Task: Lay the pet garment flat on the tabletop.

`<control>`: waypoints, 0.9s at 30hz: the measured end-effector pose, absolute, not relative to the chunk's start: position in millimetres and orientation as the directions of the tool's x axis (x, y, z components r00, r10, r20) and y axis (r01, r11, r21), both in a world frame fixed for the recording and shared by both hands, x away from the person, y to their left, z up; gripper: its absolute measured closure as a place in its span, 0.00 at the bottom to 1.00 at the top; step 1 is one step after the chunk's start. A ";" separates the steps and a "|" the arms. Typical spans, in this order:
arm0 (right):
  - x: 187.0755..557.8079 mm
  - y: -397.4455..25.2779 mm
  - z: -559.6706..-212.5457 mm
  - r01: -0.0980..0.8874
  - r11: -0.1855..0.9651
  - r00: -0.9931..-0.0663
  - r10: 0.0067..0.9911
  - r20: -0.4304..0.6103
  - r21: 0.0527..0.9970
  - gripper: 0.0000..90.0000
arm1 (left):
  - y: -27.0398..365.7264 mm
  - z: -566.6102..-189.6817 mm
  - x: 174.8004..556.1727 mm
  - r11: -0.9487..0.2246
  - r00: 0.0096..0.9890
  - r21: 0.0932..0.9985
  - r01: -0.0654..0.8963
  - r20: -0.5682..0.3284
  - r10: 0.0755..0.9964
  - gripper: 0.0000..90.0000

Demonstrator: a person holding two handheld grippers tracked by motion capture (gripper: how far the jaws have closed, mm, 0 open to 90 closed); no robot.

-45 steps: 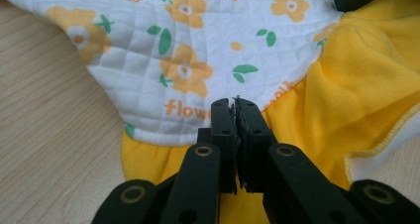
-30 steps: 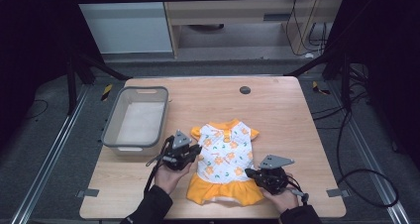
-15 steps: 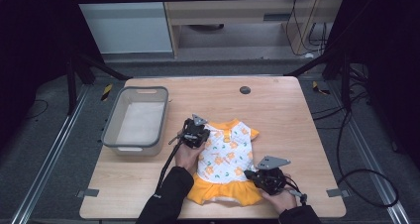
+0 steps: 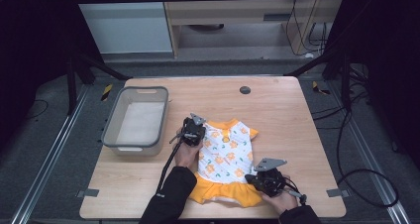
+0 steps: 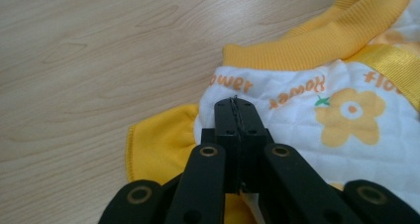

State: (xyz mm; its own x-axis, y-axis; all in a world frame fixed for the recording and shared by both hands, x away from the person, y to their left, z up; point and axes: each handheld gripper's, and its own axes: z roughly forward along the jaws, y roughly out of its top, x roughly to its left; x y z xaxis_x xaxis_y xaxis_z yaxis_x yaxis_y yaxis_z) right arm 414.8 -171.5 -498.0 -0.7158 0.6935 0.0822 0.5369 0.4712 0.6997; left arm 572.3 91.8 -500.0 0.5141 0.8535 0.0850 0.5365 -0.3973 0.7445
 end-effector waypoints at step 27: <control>452.3 -203.8 -452.2 0.443 0.241 -0.638 0.761 0.116 0.863 1.00 | 132.7 -440.7 501.9 -0.355 0.631 0.815 0.458 -0.017 0.776 1.00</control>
State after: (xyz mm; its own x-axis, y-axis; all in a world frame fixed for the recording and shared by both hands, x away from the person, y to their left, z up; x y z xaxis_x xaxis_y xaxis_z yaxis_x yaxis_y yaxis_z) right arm 452.3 -203.8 -452.2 -0.6385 0.7609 0.1157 0.4433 0.2407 0.8634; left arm 501.9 132.7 -440.7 0.6310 0.7756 -0.0169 0.4576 -0.3545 0.8154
